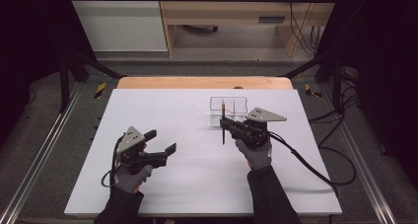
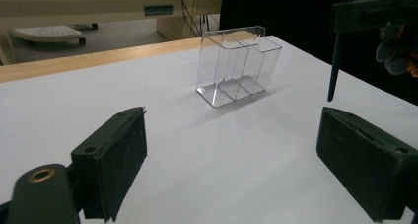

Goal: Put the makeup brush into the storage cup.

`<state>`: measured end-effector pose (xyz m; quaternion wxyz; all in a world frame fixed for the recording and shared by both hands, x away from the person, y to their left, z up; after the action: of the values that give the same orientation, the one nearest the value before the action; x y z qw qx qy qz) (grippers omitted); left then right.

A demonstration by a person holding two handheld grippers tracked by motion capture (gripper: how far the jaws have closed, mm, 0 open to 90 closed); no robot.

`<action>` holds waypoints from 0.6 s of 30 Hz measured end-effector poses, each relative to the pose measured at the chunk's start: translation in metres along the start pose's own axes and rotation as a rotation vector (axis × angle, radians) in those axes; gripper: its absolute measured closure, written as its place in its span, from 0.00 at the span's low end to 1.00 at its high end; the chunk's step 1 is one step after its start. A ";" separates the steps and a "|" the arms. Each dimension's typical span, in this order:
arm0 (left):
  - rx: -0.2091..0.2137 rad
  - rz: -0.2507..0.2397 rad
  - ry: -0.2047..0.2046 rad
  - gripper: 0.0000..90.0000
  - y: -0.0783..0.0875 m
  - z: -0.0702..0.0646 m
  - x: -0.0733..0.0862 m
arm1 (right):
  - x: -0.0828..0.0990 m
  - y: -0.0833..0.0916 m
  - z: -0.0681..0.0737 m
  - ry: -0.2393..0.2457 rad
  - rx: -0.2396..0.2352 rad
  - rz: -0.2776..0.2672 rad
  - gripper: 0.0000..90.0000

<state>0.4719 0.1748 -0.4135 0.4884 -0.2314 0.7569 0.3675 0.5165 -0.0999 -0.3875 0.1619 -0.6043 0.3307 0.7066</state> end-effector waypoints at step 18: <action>-0.058 0.021 -0.014 0.09 0.015 0.026 0.011 | -0.028 -0.018 -0.024 -0.010 0.102 -0.060 0.93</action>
<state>0.4715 0.2044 -0.4255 0.4827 -0.2348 0.7449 0.3961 0.5519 -0.0978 -0.3670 0.2152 -0.6013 0.3474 0.6866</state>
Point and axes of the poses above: each handheld gripper's, and its own axes: y roughly backward along the jaws, x roughly out of its underside, z roughly to its left, the point moved 5 cm from there along -y, roughly forward along the jaws, and after that the axes turned 8 degrees about y, right-handed, at the moved point
